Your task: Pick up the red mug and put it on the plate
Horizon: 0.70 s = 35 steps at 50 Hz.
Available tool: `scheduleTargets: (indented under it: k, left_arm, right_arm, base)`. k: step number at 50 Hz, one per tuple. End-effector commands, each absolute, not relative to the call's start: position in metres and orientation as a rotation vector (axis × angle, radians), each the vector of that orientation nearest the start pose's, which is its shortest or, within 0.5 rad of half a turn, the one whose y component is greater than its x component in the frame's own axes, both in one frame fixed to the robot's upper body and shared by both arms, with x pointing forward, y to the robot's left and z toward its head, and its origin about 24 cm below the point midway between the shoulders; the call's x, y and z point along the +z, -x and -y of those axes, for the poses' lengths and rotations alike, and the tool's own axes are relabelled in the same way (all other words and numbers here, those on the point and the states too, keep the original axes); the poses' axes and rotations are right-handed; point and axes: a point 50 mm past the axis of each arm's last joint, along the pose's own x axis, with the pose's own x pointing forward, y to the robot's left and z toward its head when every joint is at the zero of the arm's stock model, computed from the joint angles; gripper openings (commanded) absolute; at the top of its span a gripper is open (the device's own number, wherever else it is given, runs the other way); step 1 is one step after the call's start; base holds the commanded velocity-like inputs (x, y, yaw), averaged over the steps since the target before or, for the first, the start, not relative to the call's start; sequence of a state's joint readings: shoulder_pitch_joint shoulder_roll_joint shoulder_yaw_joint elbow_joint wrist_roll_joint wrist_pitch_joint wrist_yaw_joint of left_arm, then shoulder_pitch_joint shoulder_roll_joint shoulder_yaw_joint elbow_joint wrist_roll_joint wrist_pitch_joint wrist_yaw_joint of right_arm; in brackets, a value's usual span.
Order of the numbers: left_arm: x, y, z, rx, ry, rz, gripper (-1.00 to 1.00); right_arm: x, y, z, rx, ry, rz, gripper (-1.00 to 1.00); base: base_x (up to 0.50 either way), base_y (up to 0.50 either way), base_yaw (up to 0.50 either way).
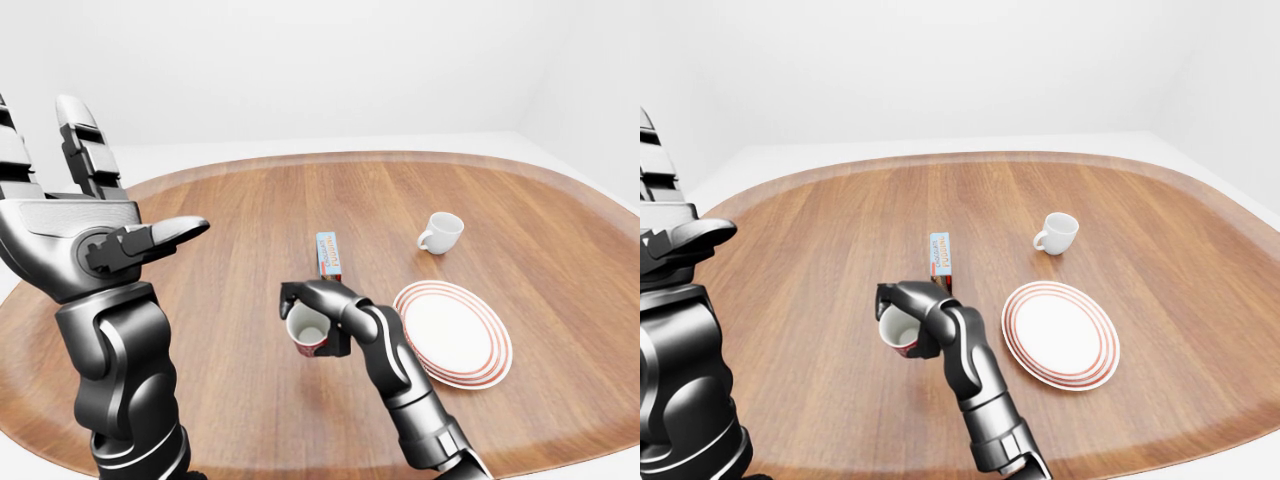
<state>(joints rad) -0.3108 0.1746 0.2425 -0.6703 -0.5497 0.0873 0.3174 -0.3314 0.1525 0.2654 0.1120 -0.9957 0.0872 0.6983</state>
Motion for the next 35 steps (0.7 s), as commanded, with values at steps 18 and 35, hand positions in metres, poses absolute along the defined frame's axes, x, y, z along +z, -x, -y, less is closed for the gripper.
scheduleTargets:
  k: [18, 35]
  left_arm:
    - [0.250, -0.225, -0.203, 0.153, 0.427, 0.840, 1.00]
    - [0.252, -0.226, -0.203, 0.153, 0.424, 0.843, 1.00]
  right_arm:
    - [0.121, -0.273, 0.075, 0.613, 0.992, 0.125, -1.00]
    - [0.125, -0.265, 0.104, 0.519, 1.027, 0.107, -1.00]
  base:
    - [0.00, 0.00, 0.00]
    - [0.00, 0.00, 0.00]
